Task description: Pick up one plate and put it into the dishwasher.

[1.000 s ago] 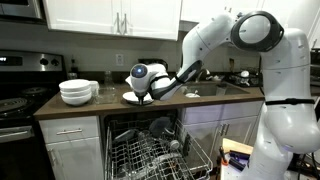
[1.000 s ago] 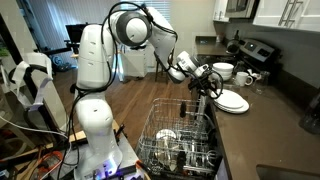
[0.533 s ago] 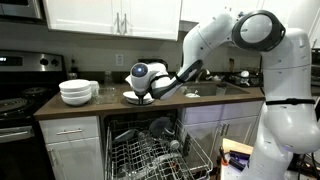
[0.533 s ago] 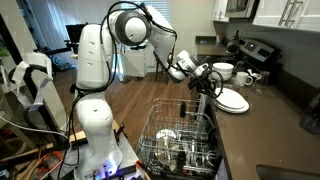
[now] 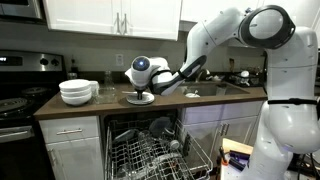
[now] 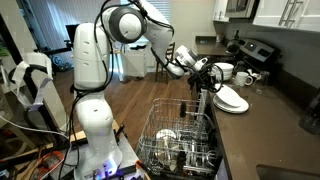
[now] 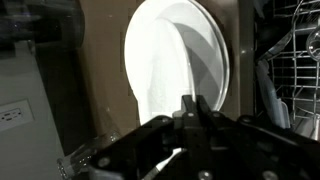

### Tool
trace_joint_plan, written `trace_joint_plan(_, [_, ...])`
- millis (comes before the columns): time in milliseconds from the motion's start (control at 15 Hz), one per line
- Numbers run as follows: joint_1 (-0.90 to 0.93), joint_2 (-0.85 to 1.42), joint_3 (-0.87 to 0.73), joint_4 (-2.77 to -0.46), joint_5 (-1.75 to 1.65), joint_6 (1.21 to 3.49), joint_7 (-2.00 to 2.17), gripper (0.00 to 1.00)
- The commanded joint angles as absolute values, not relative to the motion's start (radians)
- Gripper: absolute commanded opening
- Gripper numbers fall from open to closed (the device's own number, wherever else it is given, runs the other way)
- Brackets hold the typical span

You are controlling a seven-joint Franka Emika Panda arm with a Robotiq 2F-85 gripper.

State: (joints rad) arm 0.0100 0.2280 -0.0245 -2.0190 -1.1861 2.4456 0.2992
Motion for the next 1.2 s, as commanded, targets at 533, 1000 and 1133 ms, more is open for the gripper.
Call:
trace_joint_plan(533, [0.054,0.046,0.011,-2.152,-1.343,2.306,0.257,0.04])
trace_joint_plan(1000, [0.063,-0.102,0.051,-2.238,-1.266,2.320,0.102,0.04])
trace_joint_plan(1133, [0.064,-0.152,0.052,-2.266,-1.194,2.342,0.019,0.04])
